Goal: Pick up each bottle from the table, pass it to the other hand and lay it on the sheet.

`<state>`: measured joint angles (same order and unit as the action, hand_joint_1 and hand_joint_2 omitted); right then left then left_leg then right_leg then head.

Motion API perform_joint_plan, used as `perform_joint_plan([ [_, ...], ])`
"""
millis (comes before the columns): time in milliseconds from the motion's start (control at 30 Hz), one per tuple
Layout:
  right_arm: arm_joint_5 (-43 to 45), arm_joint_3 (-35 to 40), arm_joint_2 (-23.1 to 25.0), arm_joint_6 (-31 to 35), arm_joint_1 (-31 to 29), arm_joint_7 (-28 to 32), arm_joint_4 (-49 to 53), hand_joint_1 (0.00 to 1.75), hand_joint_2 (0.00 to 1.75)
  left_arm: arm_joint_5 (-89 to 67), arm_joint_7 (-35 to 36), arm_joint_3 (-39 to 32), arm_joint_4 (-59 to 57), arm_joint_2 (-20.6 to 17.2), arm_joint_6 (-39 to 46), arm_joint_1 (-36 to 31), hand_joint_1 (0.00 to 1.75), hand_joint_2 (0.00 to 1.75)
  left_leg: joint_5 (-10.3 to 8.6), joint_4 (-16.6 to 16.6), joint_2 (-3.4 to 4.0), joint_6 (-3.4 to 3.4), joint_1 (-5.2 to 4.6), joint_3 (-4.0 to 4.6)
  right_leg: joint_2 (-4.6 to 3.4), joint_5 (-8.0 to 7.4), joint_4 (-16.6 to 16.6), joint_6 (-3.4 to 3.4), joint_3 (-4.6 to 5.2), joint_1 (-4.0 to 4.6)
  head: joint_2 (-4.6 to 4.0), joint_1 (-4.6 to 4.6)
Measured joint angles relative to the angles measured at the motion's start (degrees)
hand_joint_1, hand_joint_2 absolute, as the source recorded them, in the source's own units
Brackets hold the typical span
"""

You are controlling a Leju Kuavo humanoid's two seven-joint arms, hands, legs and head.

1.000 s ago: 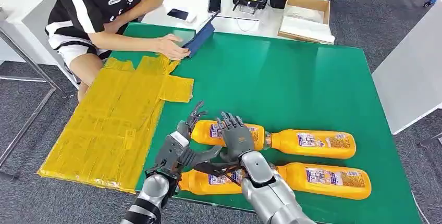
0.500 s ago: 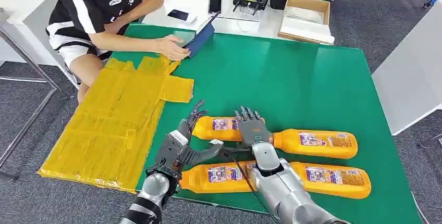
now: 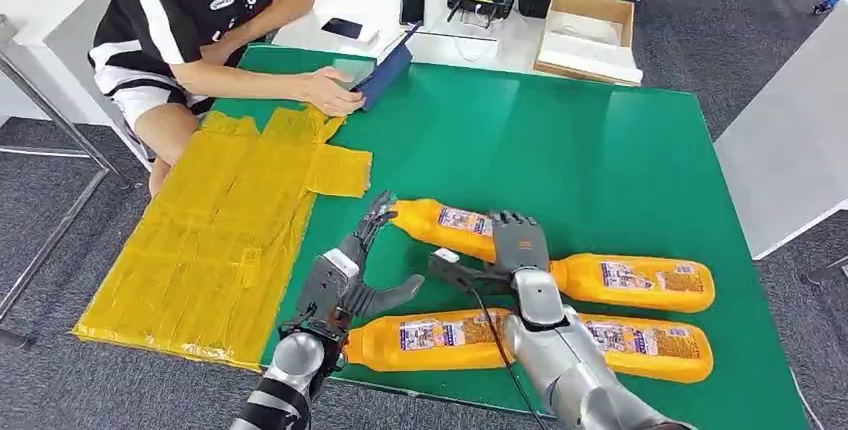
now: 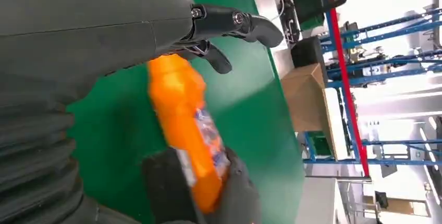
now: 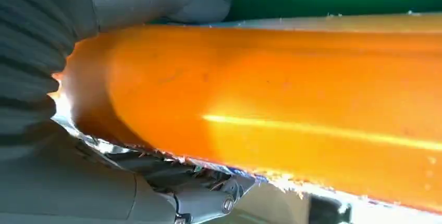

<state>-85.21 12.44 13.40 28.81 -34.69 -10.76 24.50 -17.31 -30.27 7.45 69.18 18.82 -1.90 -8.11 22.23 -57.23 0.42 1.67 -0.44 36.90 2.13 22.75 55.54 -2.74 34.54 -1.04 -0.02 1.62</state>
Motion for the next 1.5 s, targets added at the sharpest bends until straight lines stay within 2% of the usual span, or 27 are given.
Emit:
perform_joint_plan([
  [100,4.4,-3.2,-0.4,8.5,1.0,6.6,2.8,1.75,1.75,-0.1,-0.5,0.0,-0.1,0.0,0.2,0.0,0.00,1.75,0.00,0.0,0.00,0.00,0.00,0.02,0.00,-0.01,0.0,0.00,0.03,0.00,0.00,0.02],
  [233,13.4,-11.4,1.2,11.1,6.6,25.2,18.5,1.75,1.75,-0.3,-1.3,0.0,-0.2,0.0,1.5,0.0,0.00,1.75,0.03,0.0,-0.04,-0.03,0.01,0.08,0.04,0.02,0.0,-0.03,0.05,0.02,0.00,0.04],
  [367,19.3,-17.4,3.5,11.1,11.0,33.1,29.5,1.75,1.75,-0.9,-1.7,0.0,-0.2,0.0,2.0,0.1,0.00,1.75,0.05,0.0,-0.18,-0.05,0.04,0.10,0.07,0.10,0.0,-0.02,0.06,0.02,0.00,0.00],
  [533,41.0,-19.4,5.4,10.5,19.3,41.5,44.0,1.75,1.75,-1.1,-1.7,0.0,0.1,0.0,3.2,0.5,0.00,1.75,0.08,0.0,-0.24,-0.03,0.02,0.14,0.09,0.12,0.0,-0.02,0.06,0.01,0.00,0.00],
  [600,50.5,-18.5,5.5,5.1,23.0,41.8,49.7,1.75,1.75,-1.1,-1.6,0.0,0.6,0.0,3.6,0.8,0.00,1.75,0.10,0.0,-0.33,-0.03,0.02,0.20,0.12,0.12,0.0,-0.03,0.06,0.01,0.00,0.00],
  [667,59.8,-17.6,5.4,-6.5,25.7,41.0,53.7,1.75,1.75,-0.4,-1.6,-0.1,1.1,-0.1,2.8,1.2,0.00,1.75,0.15,0.0,-0.30,-0.07,0.01,0.21,0.10,0.12,0.0,-0.03,0.11,0.01,0.00,0.00],
  [733,62.1,-16.1,5.4,-16.0,27.9,40.9,55.4,1.75,1.75,1.9,-1.6,-0.1,2.1,-0.2,-0.3,1.5,0.00,1.75,0.17,0.0,-0.21,-0.10,0.02,0.20,0.06,0.11,0.0,-0.02,0.15,0.02,0.00,0.00],
  [767,61.8,-15.2,5.4,-18.3,28.7,41.0,55.4,1.75,1.75,2.4,-1.6,0.0,2.7,-0.2,-1.4,1.6,0.00,1.75,0.16,0.0,-0.21,-0.10,0.03,0.19,0.05,0.11,0.0,-0.02,0.17,0.02,0.00,0.02],
  [933,59.2,-11.7,5.5,-19.6,30.9,42.1,54.2,1.75,1.75,4.5,-0.8,1.6,6.2,-0.2,-5.2,2.0,0.00,1.75,0.09,0.0,-0.30,-0.09,0.08,0.21,0.14,0.12,0.0,-0.01,0.13,0.06,0.00,0.00],
  [1267,60.8,-9.9,6.4,-23.3,31.9,42.8,51.3,1.75,1.75,7.9,0.1,5.4,9.6,-0.7,-9.1,2.0,0.00,1.75,0.10,0.0,-0.30,-0.08,0.05,0.23,0.14,0.12,0.0,-0.01,0.14,0.03,0.00,0.00],
  [1500,60.9,-7.9,7.3,-23.3,32.6,43.0,50.4,1.75,1.75,8.6,0.6,7.0,10.3,-0.9,-9.7,1.8,0.00,1.75,0.10,0.0,-0.29,-0.08,0.06,0.23,0.13,0.13,0.0,0.00,0.16,0.05,0.00,0.02],
])
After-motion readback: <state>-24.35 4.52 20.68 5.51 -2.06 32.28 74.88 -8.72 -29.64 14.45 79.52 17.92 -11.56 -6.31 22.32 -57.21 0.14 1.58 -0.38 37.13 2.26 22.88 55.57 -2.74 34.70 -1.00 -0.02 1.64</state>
